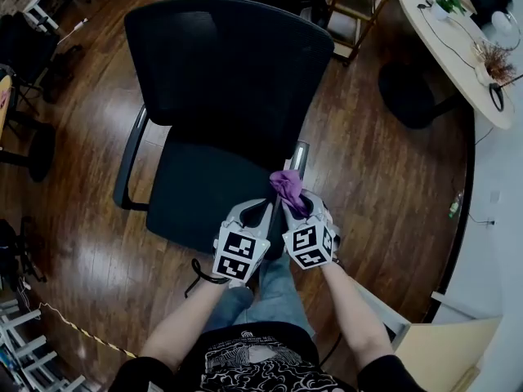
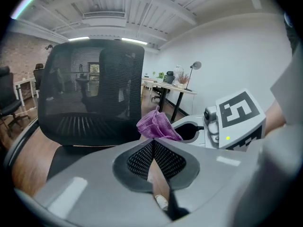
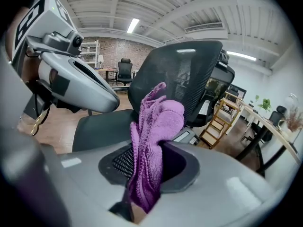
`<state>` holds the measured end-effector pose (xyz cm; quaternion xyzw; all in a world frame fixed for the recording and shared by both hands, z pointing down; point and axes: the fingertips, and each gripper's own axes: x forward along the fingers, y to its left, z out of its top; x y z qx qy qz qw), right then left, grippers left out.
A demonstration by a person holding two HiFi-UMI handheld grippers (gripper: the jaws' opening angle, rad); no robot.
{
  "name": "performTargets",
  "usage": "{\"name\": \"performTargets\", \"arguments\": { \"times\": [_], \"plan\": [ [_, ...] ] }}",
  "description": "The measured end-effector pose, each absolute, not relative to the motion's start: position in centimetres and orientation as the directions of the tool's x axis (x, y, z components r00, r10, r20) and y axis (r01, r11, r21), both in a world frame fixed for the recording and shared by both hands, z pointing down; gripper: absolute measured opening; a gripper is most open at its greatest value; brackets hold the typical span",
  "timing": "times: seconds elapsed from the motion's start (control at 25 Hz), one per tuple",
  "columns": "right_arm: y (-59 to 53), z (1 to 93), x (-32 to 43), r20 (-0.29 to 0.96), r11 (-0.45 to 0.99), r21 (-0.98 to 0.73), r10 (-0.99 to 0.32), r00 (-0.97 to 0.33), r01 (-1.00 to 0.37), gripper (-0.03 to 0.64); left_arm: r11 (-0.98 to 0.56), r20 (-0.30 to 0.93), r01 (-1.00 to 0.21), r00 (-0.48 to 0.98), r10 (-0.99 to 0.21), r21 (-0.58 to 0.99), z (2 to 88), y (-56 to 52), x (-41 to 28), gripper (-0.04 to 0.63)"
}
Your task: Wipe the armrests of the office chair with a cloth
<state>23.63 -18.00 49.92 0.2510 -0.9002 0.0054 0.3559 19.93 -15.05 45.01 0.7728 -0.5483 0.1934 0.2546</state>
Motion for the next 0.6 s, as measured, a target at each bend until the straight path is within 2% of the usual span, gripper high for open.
{"name": "performTargets", "arguments": {
  "times": [0.6],
  "plan": [
    [-5.8,50.6,24.7,0.637,0.786,0.153,-0.542,-0.548,-0.599,0.101,-0.319,0.554,-0.922,0.387,-0.737,0.219,45.8,-4.7,20.0,0.005]
  ]
}}
